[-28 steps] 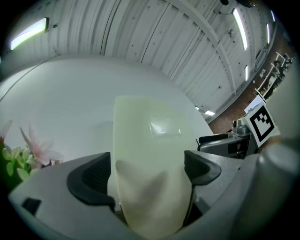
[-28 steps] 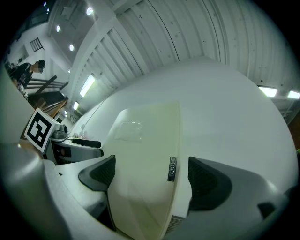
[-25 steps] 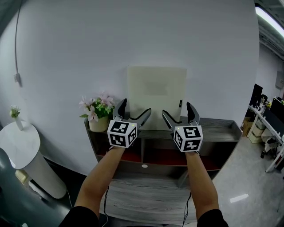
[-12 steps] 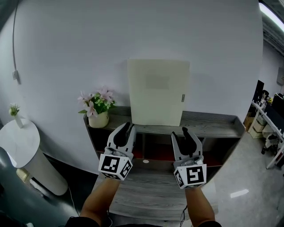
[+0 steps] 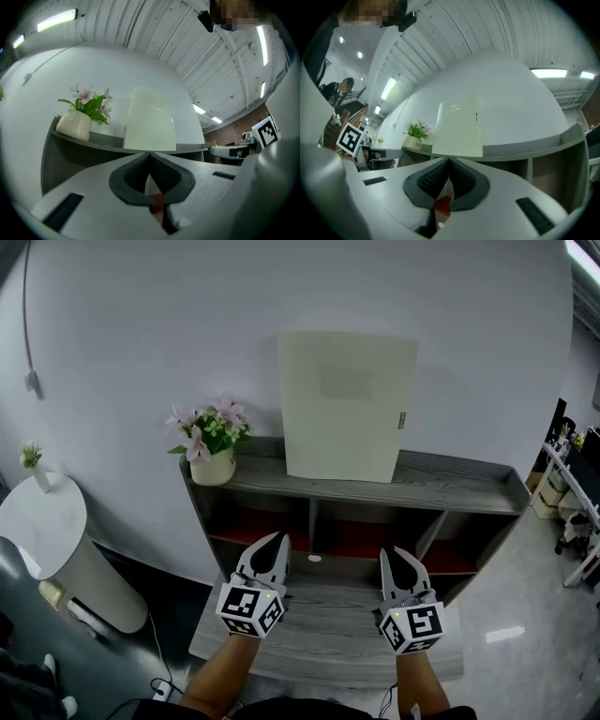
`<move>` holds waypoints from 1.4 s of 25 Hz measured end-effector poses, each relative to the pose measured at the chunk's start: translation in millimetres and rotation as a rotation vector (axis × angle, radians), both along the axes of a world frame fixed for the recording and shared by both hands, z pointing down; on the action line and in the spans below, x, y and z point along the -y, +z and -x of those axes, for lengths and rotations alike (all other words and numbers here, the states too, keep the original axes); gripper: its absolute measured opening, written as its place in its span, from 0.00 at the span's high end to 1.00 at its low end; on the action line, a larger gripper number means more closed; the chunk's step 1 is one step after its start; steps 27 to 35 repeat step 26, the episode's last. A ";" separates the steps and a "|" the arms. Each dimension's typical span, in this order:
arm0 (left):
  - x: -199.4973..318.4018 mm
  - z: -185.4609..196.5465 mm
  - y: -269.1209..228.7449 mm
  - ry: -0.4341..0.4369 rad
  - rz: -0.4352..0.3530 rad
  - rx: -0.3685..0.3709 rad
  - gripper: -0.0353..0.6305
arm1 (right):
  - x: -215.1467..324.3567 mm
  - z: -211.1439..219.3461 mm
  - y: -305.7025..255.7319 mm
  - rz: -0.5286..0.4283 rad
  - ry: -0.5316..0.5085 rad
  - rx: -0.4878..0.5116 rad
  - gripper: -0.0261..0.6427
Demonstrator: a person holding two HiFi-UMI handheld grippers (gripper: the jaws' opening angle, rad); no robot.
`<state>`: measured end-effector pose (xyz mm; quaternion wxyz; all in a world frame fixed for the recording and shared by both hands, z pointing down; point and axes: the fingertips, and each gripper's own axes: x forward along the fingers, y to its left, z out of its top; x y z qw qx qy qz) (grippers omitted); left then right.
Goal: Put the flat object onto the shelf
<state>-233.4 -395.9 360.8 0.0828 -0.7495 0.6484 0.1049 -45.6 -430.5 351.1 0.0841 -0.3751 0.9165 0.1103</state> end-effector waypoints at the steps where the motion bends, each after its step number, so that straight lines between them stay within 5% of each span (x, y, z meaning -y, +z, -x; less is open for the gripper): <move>1: -1.3 -0.5 4.6 0.001 0.009 -0.006 0.94 | -2.9 -2.3 3.3 0.012 0.004 0.001 0.92; 35: -7.6 -2.4 7.8 0.002 0.009 -0.013 0.94 | -19.9 15.7 7.4 0.007 0.006 -0.022 0.92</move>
